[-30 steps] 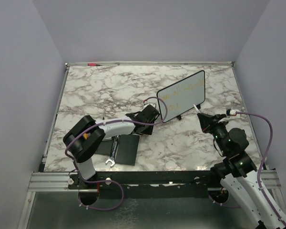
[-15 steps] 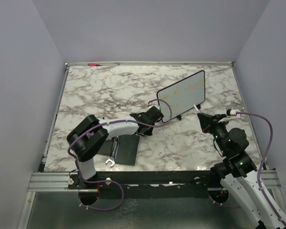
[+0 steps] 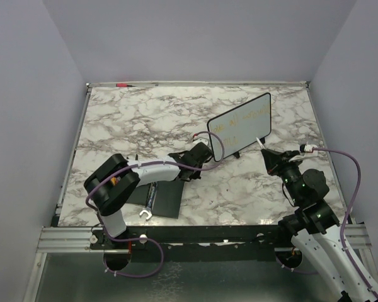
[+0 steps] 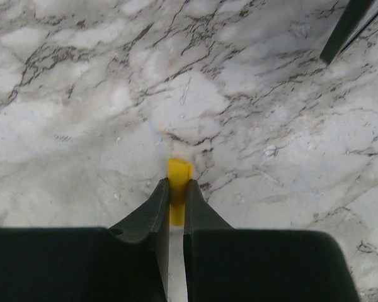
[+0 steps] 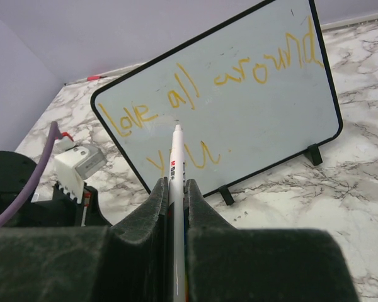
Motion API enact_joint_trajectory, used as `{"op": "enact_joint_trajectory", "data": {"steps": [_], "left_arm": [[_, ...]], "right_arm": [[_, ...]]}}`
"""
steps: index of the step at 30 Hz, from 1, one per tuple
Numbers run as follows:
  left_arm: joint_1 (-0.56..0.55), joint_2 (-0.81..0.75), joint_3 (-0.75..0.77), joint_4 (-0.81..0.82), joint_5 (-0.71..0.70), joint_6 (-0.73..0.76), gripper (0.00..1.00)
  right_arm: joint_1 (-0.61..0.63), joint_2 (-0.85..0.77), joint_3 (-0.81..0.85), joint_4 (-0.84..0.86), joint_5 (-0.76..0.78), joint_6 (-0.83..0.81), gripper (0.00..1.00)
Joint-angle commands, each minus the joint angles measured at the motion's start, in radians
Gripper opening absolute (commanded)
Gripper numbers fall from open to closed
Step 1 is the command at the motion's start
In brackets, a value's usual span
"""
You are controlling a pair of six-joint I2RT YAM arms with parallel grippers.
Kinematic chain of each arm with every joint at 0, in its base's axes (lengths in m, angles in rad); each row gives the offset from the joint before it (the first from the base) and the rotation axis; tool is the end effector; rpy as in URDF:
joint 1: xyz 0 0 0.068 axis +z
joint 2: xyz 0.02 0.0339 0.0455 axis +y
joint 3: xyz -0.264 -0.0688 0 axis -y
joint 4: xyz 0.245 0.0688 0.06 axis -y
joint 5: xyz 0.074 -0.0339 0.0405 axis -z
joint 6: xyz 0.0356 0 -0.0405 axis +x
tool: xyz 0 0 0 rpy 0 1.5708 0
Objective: Write a sentence on the whiteboard
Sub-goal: Close the whiteboard marker at the center of the board.
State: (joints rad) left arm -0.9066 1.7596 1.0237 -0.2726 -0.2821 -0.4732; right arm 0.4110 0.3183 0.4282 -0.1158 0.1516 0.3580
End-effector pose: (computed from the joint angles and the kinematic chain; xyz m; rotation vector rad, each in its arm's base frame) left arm 0.2230 -0.2688 0.1613 0.4422 2.4908 -0.1878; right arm 0.1079 0.0412 0.2820 0.0780 1.5953 0.4818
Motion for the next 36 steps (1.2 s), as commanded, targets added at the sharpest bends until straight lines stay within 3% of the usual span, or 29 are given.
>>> {"op": "enact_joint_trajectory", "data": {"steps": [1, 11, 17, 21, 25, 36], "left_arm": [[0.007, -0.129, -0.113, 0.107, 0.010, -0.094, 0.00], [0.134, -0.474, -0.397, 0.463, 0.126, -0.303, 0.00], [0.243, -0.633, -0.553, 0.691, 0.204, -0.475, 0.00], [0.281, -0.718, -0.608, 0.797, 0.202, -0.557, 0.00], [0.318, -0.758, -0.669, 0.936, 0.197, -0.676, 0.00], [0.389, -0.771, -0.764, 1.218, 0.141, -0.928, 0.00]], "right_arm": [[-0.003, 0.024, -0.008, -0.001, -0.044, -0.021, 0.01], [-0.001, 0.125, -0.010, 0.036, -0.212, 0.027, 0.01], [0.000, 0.212, -0.043, 0.229, -0.356, 0.138, 0.01], [0.028, 0.274, -0.061, 0.362, -0.365, 0.188, 0.01], [0.141, 0.348, -0.052, 0.454, -0.258, 0.176, 0.01], [0.642, 0.608, -0.020, 0.749, 0.265, -0.021, 0.01]]}}
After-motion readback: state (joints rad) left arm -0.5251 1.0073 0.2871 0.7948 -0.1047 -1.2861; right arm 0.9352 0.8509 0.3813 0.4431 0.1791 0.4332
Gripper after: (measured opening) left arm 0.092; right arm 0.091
